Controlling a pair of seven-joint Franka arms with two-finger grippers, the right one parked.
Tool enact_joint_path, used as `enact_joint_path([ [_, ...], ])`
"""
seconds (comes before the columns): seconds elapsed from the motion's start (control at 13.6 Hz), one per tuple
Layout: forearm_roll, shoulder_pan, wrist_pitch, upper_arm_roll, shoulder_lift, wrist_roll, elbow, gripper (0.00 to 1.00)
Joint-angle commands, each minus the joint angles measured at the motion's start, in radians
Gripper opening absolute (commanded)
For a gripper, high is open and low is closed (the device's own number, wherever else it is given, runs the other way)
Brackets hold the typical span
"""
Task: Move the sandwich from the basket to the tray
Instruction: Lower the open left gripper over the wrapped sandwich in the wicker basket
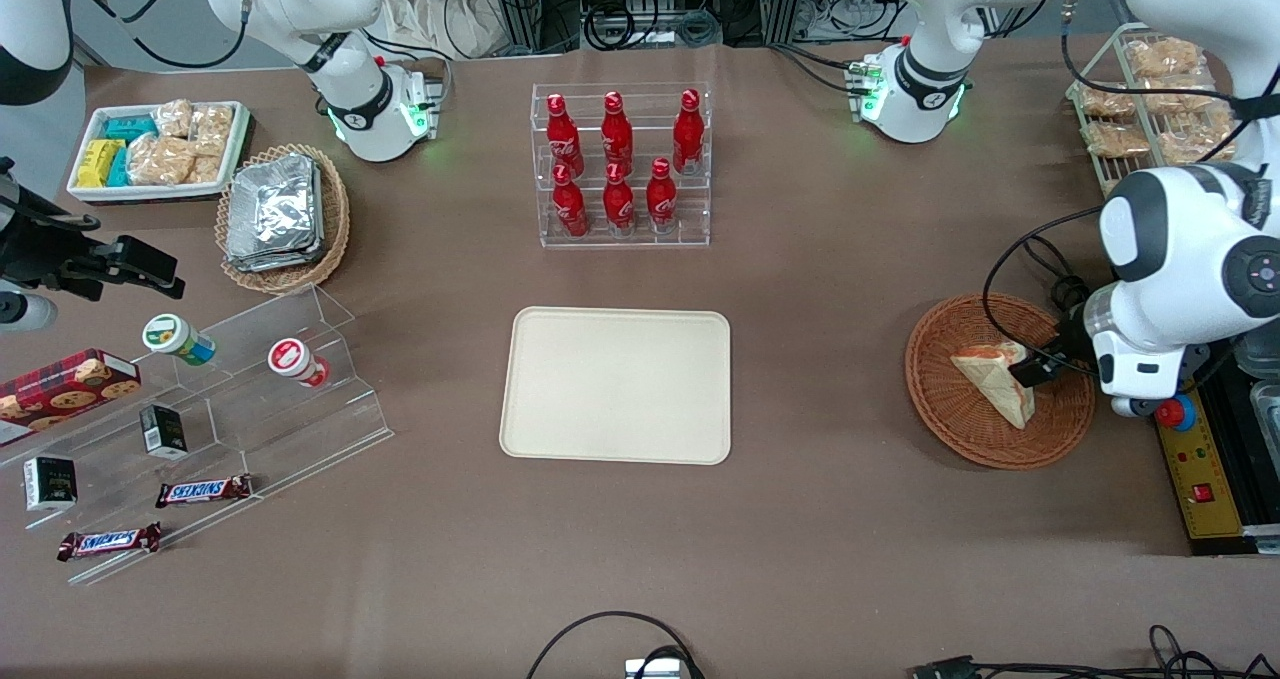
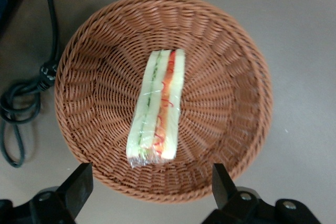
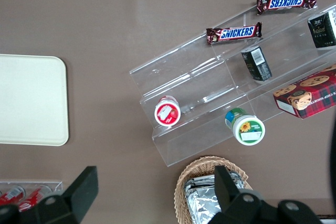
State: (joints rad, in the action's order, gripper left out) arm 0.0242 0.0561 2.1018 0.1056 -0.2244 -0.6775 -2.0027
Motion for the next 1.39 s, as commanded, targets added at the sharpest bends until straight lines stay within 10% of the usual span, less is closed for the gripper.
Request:
enact_joint_path([
  [0.0,0.008,-0.005,0.061,-0.003,0.027,-0.074,-0.074,1.0],
  [1.03,0.056,-0.033,0.389,-0.007,-0.108,-0.068,-0.203,0.97],
  [1.25,0.059,-0.03,0.386,-0.01,-0.118,-0.071,-0.179,0.61],
  [1.32,0.059,-0.03,0.379,-0.01,-0.118,-0.067,-0.168,0.34],
])
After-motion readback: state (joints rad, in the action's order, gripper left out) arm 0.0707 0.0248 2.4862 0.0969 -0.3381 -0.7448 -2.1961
